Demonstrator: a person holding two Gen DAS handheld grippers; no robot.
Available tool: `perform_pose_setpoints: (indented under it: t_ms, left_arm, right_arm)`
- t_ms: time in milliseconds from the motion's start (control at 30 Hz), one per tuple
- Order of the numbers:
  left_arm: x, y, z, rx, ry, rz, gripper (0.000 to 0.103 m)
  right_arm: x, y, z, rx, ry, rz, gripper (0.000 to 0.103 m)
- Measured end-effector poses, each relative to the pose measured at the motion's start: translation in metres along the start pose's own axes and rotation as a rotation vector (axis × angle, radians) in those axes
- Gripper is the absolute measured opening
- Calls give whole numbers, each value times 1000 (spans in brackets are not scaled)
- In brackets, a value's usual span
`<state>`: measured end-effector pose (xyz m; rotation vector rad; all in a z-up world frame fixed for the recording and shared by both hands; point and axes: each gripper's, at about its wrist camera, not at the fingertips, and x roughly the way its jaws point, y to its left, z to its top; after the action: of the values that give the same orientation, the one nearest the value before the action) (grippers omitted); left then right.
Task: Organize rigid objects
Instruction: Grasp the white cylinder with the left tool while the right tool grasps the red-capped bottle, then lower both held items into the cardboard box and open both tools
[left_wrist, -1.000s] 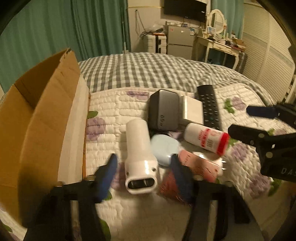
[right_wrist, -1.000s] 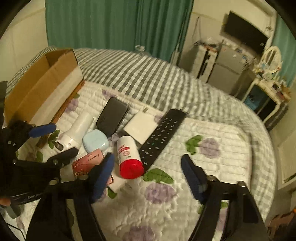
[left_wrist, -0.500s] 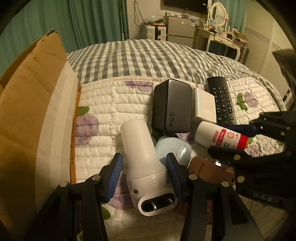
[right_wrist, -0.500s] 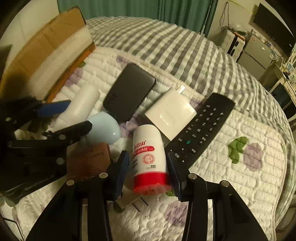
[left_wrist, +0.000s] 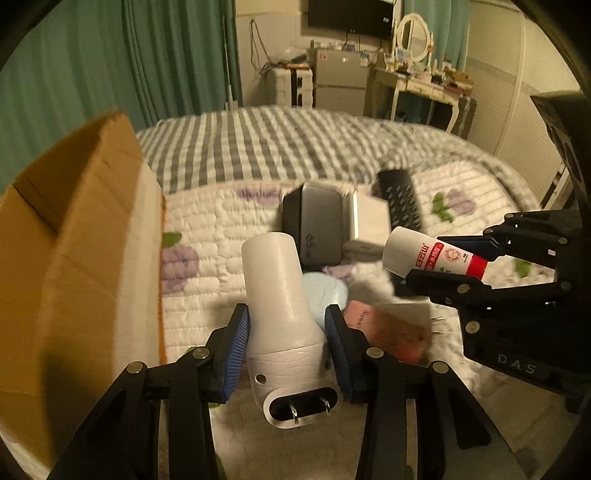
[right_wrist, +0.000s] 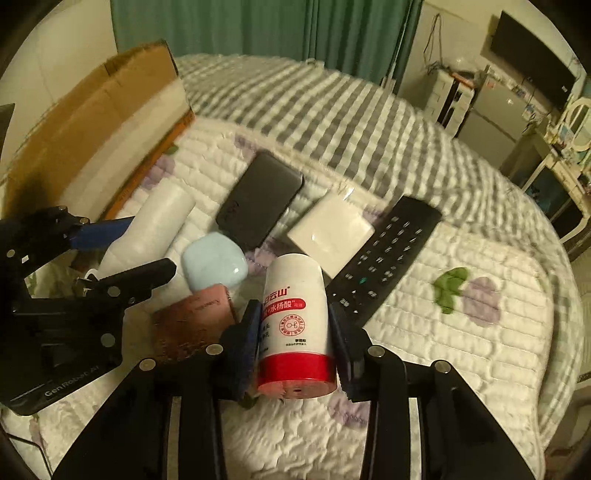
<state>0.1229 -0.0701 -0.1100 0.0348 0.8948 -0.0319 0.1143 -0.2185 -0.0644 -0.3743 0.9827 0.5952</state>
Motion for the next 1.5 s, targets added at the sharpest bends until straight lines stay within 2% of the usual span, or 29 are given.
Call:
perform_pose_setpoints:
  t_ms: [333,500,733,933,1100,1500]
  left_arm:
    - [-92,20,21,-17,-149,-24,42]
    - [-138,48,26,-35,-214,-19,42]
    - [-170,97,18,-48,-244,44,42]
    - [-167,140,5,-76,-221,89,42]
    - [-146,166,-1,-96,-187,114,42]
    - [-72,189,2,-78,-91,113,42]
  right_arm:
    - [-82,20,13,58,-139,-67,36]
    - [-129,53,37,19,-214,-98,36]
    - [-163,111,73,-13,-300,-58,36]
    - [-150,154,99,-28,-308,-4,36]
    - [-115,178,121,-37,-284,28,36]
    - [-18,183,147,-23,-214,35,36]
